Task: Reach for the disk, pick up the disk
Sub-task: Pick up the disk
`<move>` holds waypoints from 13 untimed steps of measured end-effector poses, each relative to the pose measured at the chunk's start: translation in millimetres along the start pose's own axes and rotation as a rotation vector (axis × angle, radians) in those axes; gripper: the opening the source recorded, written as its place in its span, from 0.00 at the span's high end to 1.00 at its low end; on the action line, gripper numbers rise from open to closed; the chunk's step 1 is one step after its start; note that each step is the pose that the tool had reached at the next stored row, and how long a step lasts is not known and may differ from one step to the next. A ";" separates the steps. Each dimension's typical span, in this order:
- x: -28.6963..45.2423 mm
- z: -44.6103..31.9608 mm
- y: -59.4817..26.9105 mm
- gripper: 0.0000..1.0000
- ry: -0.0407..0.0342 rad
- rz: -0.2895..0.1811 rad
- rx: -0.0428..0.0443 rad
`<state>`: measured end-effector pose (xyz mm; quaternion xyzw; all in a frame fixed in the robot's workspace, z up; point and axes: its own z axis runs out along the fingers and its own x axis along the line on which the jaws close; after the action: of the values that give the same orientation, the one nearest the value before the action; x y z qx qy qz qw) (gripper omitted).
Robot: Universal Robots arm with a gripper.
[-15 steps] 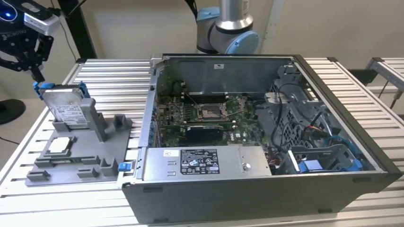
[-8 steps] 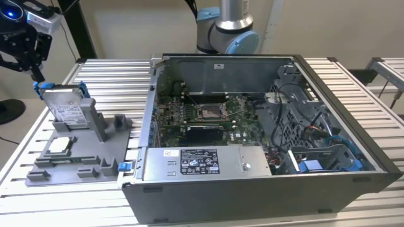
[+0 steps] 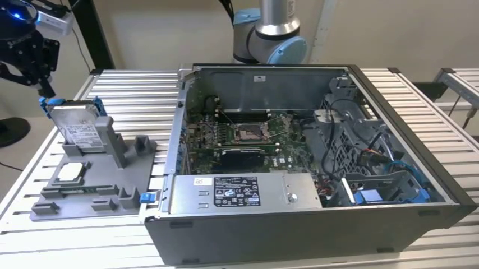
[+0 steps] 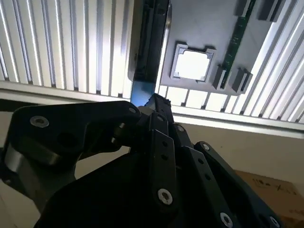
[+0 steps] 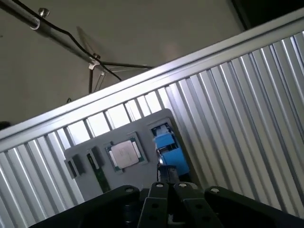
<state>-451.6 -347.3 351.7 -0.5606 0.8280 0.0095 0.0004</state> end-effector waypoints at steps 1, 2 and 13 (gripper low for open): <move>0.0 0.2 0.0 1.00 -0.0002 -0.016 0.0009; 0.0 0.2 0.0 1.00 0.0000 -0.036 0.0011; -0.3 1.8 -0.7 1.00 -0.0009 -0.200 -0.0013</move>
<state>-450.8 -347.3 349.8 -0.6404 0.7680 0.0103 0.0014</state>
